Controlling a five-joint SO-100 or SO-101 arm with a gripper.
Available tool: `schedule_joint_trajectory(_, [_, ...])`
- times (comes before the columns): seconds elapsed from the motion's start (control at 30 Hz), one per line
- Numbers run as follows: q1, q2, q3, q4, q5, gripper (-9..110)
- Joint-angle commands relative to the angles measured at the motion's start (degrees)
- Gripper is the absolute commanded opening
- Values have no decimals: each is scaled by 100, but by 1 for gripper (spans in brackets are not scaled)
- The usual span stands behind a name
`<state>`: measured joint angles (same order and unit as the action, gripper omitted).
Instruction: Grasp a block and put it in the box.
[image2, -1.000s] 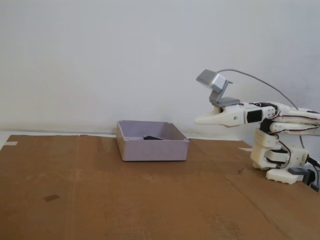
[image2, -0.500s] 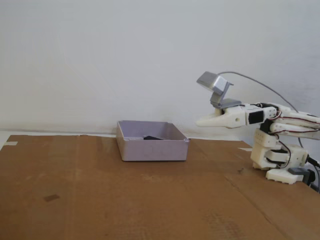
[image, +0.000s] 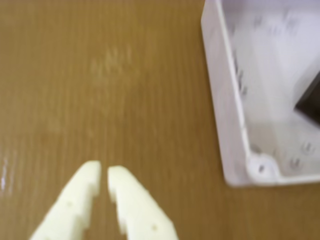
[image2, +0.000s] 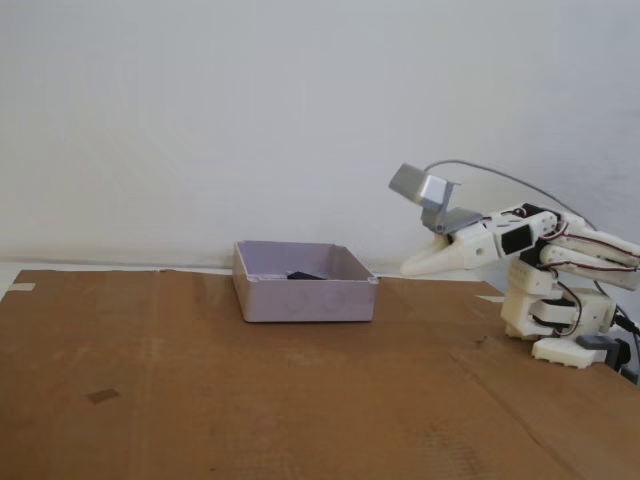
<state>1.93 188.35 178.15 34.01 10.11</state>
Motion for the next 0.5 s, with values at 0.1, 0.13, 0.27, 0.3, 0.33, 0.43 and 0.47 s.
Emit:
schedule_joint_trajectory(0.1, [0, 571, 220, 1116, -62, 0])
schedule_joint_trajectory(0.13, [-9, 624, 220, 1336, -62, 0])
schedule_joint_trajectory(0.27, [-97, 668, 220, 2074, -62, 0])
schedule_joint_trajectory(0.3, [-132, 668, 220, 2232, -62, 0])
schedule_joint_trajectory(0.33, [-158, 668, 220, 2399, -62, 0])
schedule_joint_trajectory(0.43, [-167, 668, 220, 2883, -62, 0])
schedule_joint_trajectory(0.47, [-176, 668, 220, 3006, -62, 0])
